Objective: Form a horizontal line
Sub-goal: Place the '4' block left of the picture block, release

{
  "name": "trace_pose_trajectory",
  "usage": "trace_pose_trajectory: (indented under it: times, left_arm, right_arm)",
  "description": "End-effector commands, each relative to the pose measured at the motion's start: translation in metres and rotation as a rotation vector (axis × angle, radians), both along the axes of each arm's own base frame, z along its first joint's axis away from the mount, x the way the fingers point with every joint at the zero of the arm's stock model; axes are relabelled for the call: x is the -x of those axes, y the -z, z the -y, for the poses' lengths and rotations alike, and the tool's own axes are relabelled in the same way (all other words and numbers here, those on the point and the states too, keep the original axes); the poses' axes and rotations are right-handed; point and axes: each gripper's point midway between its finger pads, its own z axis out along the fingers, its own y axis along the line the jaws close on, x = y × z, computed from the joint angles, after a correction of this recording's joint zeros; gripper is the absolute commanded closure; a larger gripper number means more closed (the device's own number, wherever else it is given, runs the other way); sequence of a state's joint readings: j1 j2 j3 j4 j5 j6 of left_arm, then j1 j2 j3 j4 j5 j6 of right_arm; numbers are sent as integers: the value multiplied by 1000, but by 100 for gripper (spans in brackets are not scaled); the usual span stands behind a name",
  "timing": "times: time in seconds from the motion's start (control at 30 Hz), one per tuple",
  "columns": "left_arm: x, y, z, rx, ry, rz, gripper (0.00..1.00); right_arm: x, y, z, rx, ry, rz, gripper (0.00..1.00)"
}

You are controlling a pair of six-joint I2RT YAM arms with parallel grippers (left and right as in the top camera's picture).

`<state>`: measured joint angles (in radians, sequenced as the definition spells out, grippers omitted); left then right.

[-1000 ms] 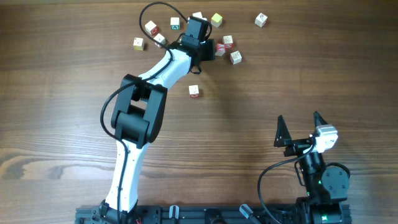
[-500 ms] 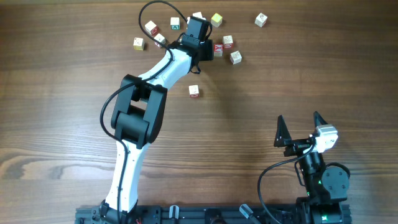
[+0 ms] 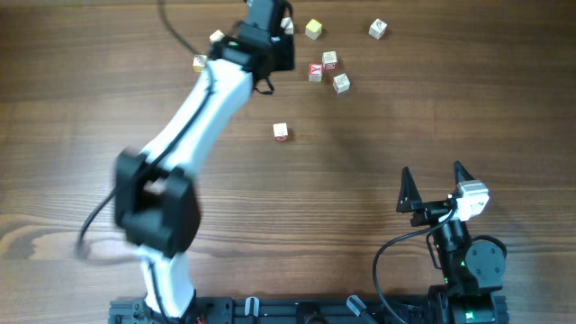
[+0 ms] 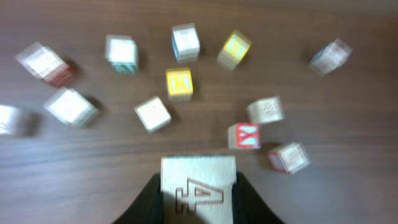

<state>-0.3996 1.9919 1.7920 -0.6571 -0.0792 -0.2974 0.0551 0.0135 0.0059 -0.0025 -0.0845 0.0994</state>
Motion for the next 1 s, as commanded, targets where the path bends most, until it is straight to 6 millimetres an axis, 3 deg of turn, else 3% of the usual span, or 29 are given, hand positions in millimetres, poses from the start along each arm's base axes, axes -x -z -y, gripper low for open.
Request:
trace_pose_trajectory:
  times: [0.0,0.1,0.2,0.33,0.53,0.77,0.97]
  left_arm:
    - [41,-56,-26,-26,-25,2,84]
    - [77,-55,-47,-95,-51,-100,87]
    - [104,-39,-63,-149,-91,-227,87]
    - [127,-7,-73,-192,-126,-359,88]
    - [132,51,-74,-138,-255,-408,88]
    - [138,121,-58,-78,-215,-383,86]
    - [137,152,-49,-30,-189,-303,82]
  right_arm:
    - [0,-2,3,14,17,9,0]
    - [0,-2,3,14,17,9,0]
    - [0,-2,3,14,17,9,0]
    - [0,-2,3,14,17,9,0]
    - [0,-2,3,14,17,9,0]
    - [0,-2,3,14,17,9,0]
    - [0,-2,3,14,17,9,0]
